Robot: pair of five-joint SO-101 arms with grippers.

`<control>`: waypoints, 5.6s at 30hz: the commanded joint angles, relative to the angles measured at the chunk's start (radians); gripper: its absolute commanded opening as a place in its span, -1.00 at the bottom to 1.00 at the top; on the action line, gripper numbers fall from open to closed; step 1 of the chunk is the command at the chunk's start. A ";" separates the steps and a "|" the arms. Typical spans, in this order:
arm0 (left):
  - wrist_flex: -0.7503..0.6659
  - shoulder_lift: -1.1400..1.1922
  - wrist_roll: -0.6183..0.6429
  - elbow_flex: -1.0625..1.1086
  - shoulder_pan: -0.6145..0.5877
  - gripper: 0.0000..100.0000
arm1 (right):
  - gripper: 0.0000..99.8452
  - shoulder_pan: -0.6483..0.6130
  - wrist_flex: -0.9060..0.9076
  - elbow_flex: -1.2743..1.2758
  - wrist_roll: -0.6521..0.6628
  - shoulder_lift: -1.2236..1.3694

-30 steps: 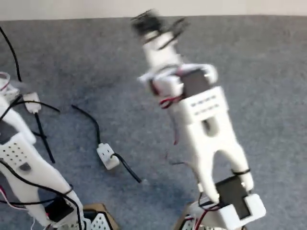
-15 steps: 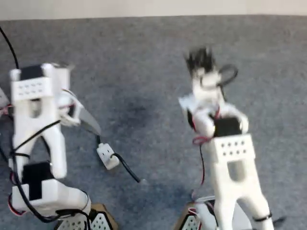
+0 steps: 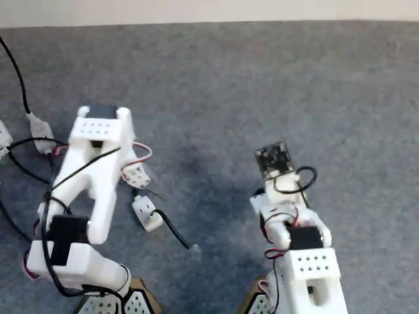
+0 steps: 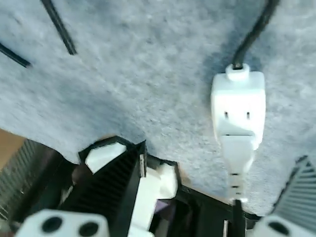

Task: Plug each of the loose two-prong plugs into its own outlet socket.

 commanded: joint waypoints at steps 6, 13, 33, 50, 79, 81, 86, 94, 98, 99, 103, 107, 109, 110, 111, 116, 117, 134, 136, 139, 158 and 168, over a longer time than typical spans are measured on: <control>-0.123 0.127 0.133 -0.002 0.036 -0.15 | -0.62 0.012 0.091 0.012 0.015 -0.124; -0.201 0.229 0.100 -0.008 0.042 -0.62 | -0.62 0.008 0.102 0.012 0.015 -0.139; 0.068 0.312 -0.250 -0.680 -0.074 -0.79 | -0.62 0.007 0.096 0.044 0.015 -0.137; 0.071 0.895 -0.302 -1.366 -0.136 -0.78 | -0.62 -0.030 0.101 0.045 0.014 -0.137; 0.077 0.576 -0.281 -1.974 -0.269 -0.53 | -0.99 -0.025 0.101 0.033 -0.092 -0.143; 0.078 0.492 -0.249 -1.965 -0.269 -0.65 | -0.99 -0.025 0.104 0.021 -0.092 -0.143; 0.078 0.306 -0.189 -1.836 -0.277 -1.00 | -0.99 -0.024 0.214 -0.101 -0.092 -0.205; 0.075 -0.199 -0.172 -1.142 -0.269 -0.99 | -0.99 -0.025 0.361 -0.061 -0.086 -0.648; 0.058 -0.496 -0.133 -0.619 -0.269 -0.99 | -0.99 -0.025 0.355 0.028 -0.086 -0.581; 0.018 -0.573 -0.132 -0.469 -0.269 -0.99 | -0.99 -0.025 0.351 0.041 -0.086 -0.581; -0.269 -0.911 -0.130 0.199 -0.274 -0.99 | -0.99 -0.024 0.351 0.065 -0.089 -0.579; -0.557 -1.273 -0.135 0.759 -0.274 -0.99 | -0.99 -0.024 0.351 0.154 -0.086 -0.579; -0.623 -1.428 -0.146 0.923 -0.275 -0.99 | -0.99 -0.024 0.351 0.220 -0.086 -0.579; -0.626 -1.500 -0.170 0.986 -0.274 -0.99 | -0.99 -0.024 0.351 0.252 -0.086 -0.579; -0.628 -1.563 -0.201 1.044 -0.271 -0.99 | -0.99 -0.024 0.351 0.288 -0.086 -0.579; -0.631 -1.819 -0.241 1.307 -0.275 -0.99 | -0.99 0.008 0.351 0.403 -0.086 -0.579; -0.628 -1.856 -0.241 1.356 -0.275 -0.99 | -0.99 0.042 0.351 0.403 -0.086 -0.579; -0.626 -1.824 -0.245 1.382 -0.275 -0.99 | -0.99 0.547 0.357 0.403 -0.084 -0.578; -0.626 -1.824 -0.245 1.382 -0.275 -0.99 | -0.99 0.555 0.357 0.403 -0.084 -0.578; -0.626 -1.824 -0.245 1.382 -0.275 -0.99 | -0.99 0.549 0.357 0.403 -0.084 -0.578; -0.626 -1.824 -0.245 1.382 -0.275 -0.99 | -0.99 0.549 0.357 0.403 -0.084 -0.578; -0.626 -1.824 -0.245 1.382 -0.275 -0.99 | -0.99 0.549 0.357 0.403 -0.084 -0.578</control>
